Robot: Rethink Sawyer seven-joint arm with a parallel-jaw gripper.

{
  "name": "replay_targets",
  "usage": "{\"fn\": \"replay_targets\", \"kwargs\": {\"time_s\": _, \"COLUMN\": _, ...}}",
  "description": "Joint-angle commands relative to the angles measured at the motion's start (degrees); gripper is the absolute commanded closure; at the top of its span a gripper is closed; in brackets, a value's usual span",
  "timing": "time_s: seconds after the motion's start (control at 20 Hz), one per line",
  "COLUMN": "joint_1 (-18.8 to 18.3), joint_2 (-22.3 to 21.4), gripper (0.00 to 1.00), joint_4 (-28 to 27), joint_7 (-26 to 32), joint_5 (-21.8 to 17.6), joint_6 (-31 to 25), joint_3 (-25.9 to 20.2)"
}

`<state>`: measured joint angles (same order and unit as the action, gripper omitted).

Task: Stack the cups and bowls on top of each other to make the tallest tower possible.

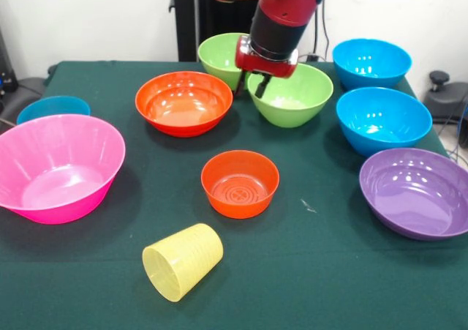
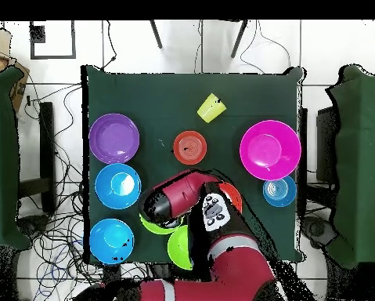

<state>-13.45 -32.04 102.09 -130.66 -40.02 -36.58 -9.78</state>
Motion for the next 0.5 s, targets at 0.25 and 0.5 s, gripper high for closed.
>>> {"fn": "replay_targets", "kwargs": {"time_s": 0.25, "joint_1": 0.3, "joint_2": 0.9, "gripper": 1.0, "joint_4": -2.6, "joint_7": 3.9, "joint_5": 1.1, "joint_6": -0.4, "joint_3": -4.7}}
{"fn": "replay_targets", "kwargs": {"time_s": 0.5, "joint_1": 0.1, "joint_2": 1.2, "gripper": 1.0, "joint_4": -2.7, "joint_7": 4.3, "joint_5": 1.0, "joint_6": -0.6, "joint_3": -5.0}}
